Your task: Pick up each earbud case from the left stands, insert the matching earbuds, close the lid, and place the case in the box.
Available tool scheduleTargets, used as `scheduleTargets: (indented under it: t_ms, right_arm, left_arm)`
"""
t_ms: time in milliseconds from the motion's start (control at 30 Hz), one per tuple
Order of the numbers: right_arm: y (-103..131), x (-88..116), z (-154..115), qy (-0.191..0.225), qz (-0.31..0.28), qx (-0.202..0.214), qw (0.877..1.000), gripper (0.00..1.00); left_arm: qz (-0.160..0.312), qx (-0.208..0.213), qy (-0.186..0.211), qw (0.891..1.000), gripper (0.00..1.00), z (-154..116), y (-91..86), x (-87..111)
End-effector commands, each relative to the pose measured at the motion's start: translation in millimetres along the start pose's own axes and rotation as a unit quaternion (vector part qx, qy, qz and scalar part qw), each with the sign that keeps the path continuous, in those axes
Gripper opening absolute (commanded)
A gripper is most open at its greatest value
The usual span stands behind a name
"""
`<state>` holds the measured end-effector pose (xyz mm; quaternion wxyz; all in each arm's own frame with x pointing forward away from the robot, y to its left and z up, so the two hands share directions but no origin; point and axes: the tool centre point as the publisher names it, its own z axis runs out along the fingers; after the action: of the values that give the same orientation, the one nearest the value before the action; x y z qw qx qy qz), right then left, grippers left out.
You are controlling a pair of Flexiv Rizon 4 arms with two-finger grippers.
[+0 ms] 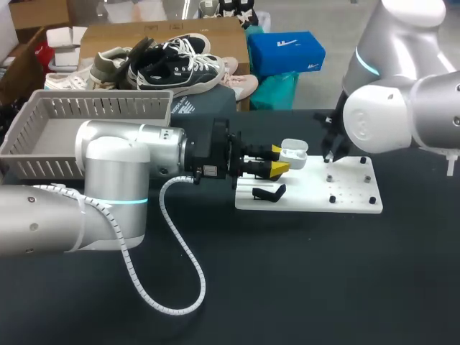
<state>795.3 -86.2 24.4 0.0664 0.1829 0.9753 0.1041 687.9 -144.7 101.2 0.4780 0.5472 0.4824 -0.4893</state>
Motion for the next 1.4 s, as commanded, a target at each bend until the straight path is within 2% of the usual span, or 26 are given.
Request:
scheduleTargets:
  t_ms: [33,433,633,1100,1300,1367,1400]
  right_arm:
    - [-4,4,-9,-0.001,0.0,-0.004,1.0,0.0]
    - [-14,11,-44,-0.013,0.006,-0.036,0.999,0.0]
    - [-20,17,-82,-0.036,-0.008,-0.049,0.998,0.0]
    - [-13,60,-158,-0.021,-0.137,-0.005,0.99,0.0]
    - [5,93,-174,-0.007,-0.213,-0.005,0.977,0.0]
    - [12,106,-177,0.034,-0.251,-0.031,0.967,0.0]
    - [15,111,-179,0.035,-0.263,-0.032,0.964,0.0]
  left_arm:
    - [0.0,-0.002,0.0,1.0,0.0,1,-0.7,0.0]
    - [0.0,-0.002,0.0,1.0,0.0,1,-0.7,0.0]
    - [0.0,-0.002,0.0,1.0,0.0,1,-0.7,0.0]
    - [0.0,-0.002,0.0,1.0,0.0,1,-0.7,0.0]
    - [0.0,-0.002,0.0,1.0,0.0,1,-0.7,0.0]
    - [0.0,-0.002,0.0,1.0,0.0,1,-0.7,0.0]
    - [0.0,-0.002,0.0,1.0,0.0,1,-0.7,0.0]
